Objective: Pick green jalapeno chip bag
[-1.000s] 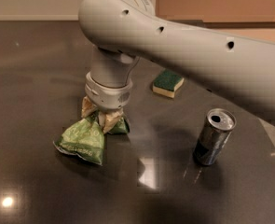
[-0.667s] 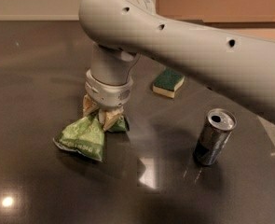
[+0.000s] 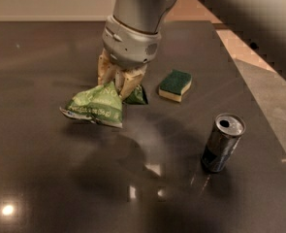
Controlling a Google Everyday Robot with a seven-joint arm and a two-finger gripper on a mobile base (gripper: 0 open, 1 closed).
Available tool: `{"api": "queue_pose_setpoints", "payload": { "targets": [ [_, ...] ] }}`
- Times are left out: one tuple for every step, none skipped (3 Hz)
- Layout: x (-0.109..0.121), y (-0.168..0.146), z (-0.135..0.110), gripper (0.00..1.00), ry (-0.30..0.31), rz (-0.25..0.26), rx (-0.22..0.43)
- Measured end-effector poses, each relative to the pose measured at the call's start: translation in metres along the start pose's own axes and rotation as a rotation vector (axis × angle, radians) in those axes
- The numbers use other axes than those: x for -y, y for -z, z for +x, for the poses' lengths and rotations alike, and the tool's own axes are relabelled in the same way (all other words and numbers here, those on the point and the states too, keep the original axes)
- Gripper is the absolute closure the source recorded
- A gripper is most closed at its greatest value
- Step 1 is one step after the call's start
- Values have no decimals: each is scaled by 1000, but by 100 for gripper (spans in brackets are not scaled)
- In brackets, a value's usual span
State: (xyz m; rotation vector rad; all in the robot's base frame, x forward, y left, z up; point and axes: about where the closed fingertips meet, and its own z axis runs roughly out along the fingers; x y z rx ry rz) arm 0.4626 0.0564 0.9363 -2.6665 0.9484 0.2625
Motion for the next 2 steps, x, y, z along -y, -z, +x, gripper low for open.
{"api": "queue_pose_setpoints", "payload": {
  "targets": [
    [12,34,-4,100,25,69,27],
    [18,34,-5,100,27,88,25]
  ]
}}
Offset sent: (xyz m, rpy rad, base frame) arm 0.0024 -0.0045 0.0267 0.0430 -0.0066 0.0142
